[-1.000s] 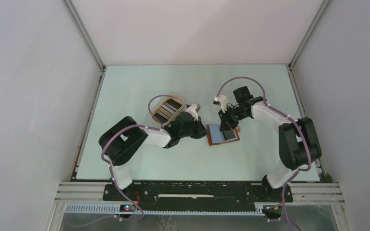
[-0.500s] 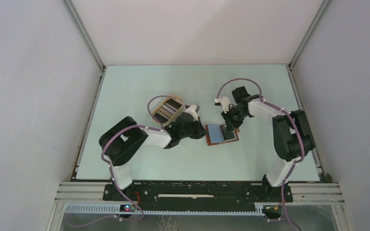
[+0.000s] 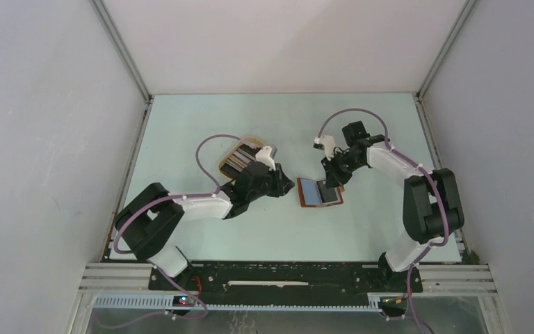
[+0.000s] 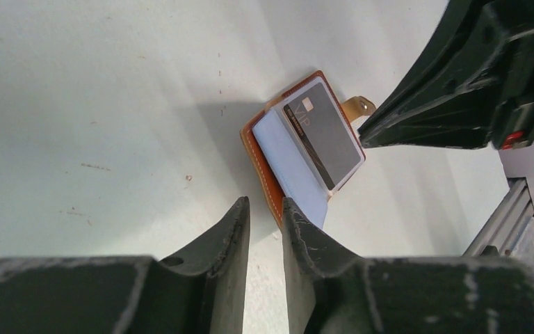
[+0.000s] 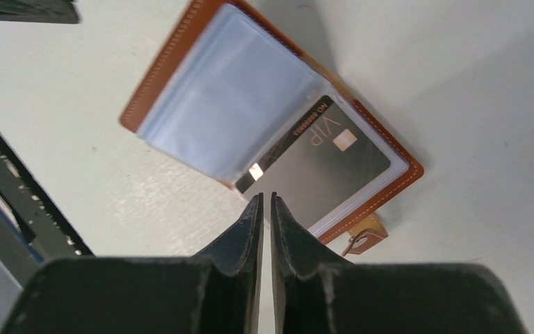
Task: Put the credit cards into the card holder
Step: Open the card holder at the center of the board.
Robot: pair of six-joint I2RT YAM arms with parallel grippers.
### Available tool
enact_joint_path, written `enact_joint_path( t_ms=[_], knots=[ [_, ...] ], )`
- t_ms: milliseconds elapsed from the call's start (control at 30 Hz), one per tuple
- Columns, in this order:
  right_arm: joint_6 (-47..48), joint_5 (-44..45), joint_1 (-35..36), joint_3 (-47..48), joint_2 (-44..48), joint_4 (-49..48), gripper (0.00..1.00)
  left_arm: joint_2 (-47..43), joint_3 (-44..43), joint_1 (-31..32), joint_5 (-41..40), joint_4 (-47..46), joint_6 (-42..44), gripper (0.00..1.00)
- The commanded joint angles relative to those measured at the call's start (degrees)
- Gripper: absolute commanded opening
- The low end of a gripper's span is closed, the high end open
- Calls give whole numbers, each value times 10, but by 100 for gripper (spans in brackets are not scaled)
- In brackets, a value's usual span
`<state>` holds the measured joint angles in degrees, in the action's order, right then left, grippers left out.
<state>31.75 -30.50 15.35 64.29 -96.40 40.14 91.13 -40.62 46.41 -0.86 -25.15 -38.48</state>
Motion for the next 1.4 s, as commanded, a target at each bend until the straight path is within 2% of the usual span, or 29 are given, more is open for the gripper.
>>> enact_joint_path(
  t_ms=[0, 167, 300, 467, 600, 767, 867, 1167, 1333, 1367],
  knots=[
    [24, -69, -5, 18, 50, 16, 15, -40, 26, 0, 33, -33, 29, 30],
    [27, -115, -13, 18, 69, 21, 15, -25, 18, 3, 122, -100, 12, 31],
    [21, -115, -18, 18, 59, 20, 15, 24, -19, 11, 145, -119, -5, 30],
    [9, -90, -23, 18, 32, 14, 15, 81, -75, 17, 130, -72, -4, 28],
    [1, -67, -23, 18, 12, 10, 15, 121, -110, 21, 84, 2, 2, 20],
    [-4, -33, -23, 29, -18, 18, 14, 142, -108, 22, 21, 54, -16, 10],
    [-8, -17, -23, 30, -28, 18, 14, 145, -98, 22, 1, 61, -29, 8],
    [-12, -10, -29, 33, -29, 20, 14, 139, -103, 22, -7, 58, -13, 9],
    [10, -58, -37, 34, -3, 35, 15, 95, -82, 22, 28, 19, 12, 15],
    [17, -71, -37, 35, 8, 39, 15, 84, -77, 22, 33, 13, 17, 19]
  ],
)
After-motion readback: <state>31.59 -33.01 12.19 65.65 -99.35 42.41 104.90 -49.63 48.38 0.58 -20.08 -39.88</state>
